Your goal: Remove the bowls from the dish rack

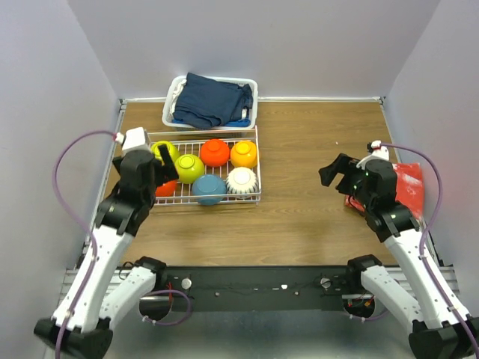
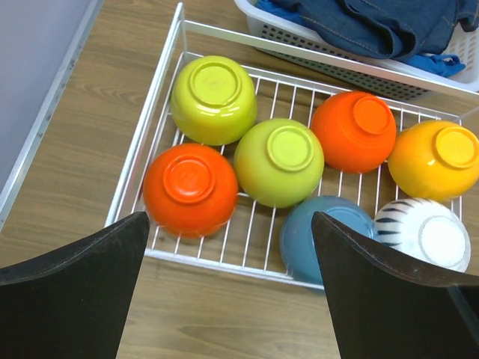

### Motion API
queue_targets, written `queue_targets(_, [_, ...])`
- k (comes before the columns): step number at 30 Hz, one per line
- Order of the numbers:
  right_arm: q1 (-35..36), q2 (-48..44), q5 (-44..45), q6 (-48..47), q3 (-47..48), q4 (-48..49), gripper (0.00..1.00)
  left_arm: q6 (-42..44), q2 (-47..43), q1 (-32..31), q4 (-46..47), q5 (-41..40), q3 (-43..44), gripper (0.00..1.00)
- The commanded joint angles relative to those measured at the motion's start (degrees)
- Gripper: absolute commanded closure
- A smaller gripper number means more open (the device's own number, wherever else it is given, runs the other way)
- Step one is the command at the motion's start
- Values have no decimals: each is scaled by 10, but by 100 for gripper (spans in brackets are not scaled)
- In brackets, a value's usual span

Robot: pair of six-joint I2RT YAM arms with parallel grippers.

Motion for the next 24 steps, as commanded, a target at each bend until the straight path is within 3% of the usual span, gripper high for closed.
queue_targets(1, [3,1,-71,8,14,-6,0,-11,137,-2,5,31,74,1])
queue_targets(5, [3,-12,-114,2,-4,-4,0,-24,240,-5,-43,36,166,1])
queue_targets(10, [10,-25,-140,-15,-22,15,0,4,337,-25,-76,20,210,1])
queue_targets(17, [11,-2,-156,-28,-10,12,0,82,414,-51,-72,24,251,1])
queue_targets(24, [10,40,-170,-21,12,10,0,73,489,-63,-100,19,295,1])
